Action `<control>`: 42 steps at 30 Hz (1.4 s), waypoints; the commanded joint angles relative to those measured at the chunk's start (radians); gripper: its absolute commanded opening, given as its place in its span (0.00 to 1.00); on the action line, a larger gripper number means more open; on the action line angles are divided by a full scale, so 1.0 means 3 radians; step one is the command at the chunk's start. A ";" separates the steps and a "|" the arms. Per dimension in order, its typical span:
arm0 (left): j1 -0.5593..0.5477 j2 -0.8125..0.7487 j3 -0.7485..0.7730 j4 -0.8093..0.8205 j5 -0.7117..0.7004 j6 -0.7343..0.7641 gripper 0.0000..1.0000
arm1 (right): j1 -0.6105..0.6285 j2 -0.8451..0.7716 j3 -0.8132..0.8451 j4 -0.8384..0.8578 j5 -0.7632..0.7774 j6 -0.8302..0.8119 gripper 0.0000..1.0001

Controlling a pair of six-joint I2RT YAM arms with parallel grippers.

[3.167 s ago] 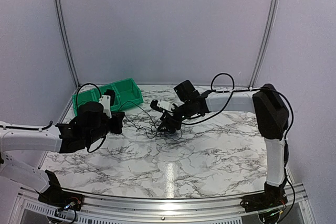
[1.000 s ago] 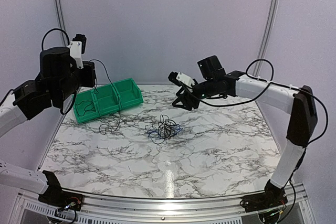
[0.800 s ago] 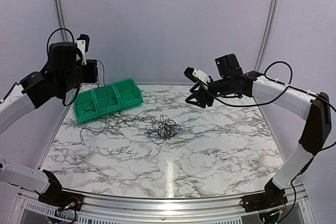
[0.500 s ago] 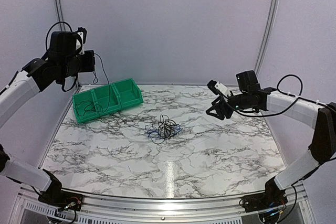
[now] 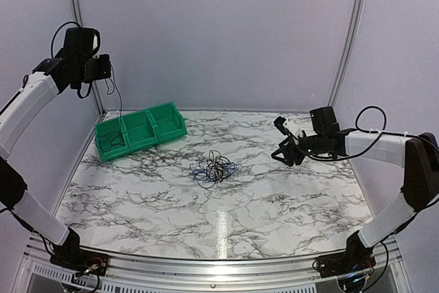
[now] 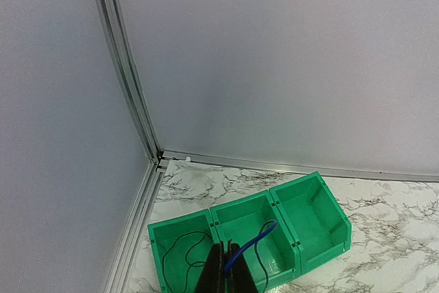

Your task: Untangle the cables

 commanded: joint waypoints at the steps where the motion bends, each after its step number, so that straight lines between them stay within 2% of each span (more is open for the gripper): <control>1: 0.0155 0.0013 0.0065 -0.0133 -0.0009 0.0060 0.00 | -0.0017 0.0137 0.0136 0.0059 0.0019 -0.0042 0.61; 15: 0.0608 0.0355 0.0166 0.0084 0.0261 -0.0002 0.00 | -0.0018 0.0155 0.0091 0.0061 0.0062 -0.0137 0.60; 20: 0.0691 0.0597 0.0152 0.0157 0.0211 0.0002 0.00 | -0.0017 0.0155 0.0081 0.0057 0.0071 -0.0160 0.60; 37: 0.0987 0.0760 -0.0624 0.0482 -0.0025 -0.0142 0.00 | -0.0017 0.0297 0.0121 0.0003 0.0044 -0.0190 0.59; 42: 0.0985 0.0832 -0.0763 0.0524 0.0186 -0.0342 0.00 | -0.0013 0.0323 0.0126 -0.0013 0.0037 -0.0203 0.59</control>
